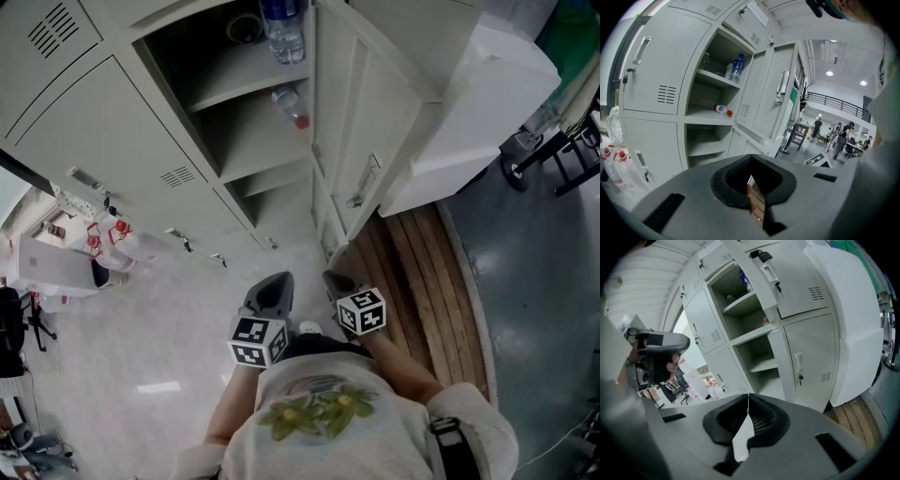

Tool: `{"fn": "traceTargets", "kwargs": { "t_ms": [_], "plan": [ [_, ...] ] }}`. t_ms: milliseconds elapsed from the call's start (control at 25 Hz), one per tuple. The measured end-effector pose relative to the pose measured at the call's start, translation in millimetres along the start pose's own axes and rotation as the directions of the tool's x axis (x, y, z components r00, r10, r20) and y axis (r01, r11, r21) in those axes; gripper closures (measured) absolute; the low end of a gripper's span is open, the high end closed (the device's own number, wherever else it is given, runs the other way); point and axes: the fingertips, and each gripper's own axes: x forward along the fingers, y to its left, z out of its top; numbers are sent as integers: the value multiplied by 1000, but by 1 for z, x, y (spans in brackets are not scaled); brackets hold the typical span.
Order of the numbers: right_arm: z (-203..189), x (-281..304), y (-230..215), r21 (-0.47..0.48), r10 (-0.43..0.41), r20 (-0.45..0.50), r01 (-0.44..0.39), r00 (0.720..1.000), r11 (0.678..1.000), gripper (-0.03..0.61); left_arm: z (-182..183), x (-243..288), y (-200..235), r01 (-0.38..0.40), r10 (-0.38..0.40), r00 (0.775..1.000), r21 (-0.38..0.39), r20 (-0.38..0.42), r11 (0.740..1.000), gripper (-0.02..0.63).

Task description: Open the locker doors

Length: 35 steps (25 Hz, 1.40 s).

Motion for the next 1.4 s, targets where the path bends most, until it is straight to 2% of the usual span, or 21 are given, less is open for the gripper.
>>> {"fn": "traceTargets", "kwargs": {
  "t_ms": [160, 320, 520, 760, 1040, 1240, 1400],
  "plan": [
    [0, -6, 16, -18, 18, 10, -18, 1000, 1000, 546, -1, -2, -7, -5, 5, 1000, 40, 6, 999, 585],
    [2, -13, 13, -19, 17, 16, -17, 1000, 1000, 546, -2, -8, -11, 1, -1, 1000, 19, 12, 1000, 584],
    [6, -16, 13, -48, 33, 19, -32, 999, 998, 546, -7, -19, -4, -37, 37, 999, 8, 24, 999, 584],
    [3, -3, 44, -85, 97, -20, -98, 995, 992, 546, -13, -42, 15, -89, 90, 995, -39, 35, 995, 584],
    [8, 44, 95, -145, 175, -76, -185, 982, 972, 546, -18, -81, 69, -180, 186, 981, -102, 50, 978, 584],
    [13, 83, 143, -174, 234, -98, -248, 967, 953, 546, -28, -119, 123, -273, 284, 958, -159, 50, 949, 584],
    [18, 110, 184, -185, 277, -111, -294, 954, 938, 546, -28, -145, 161, -315, 330, 943, -189, 52, 930, 584]
  ]
}}
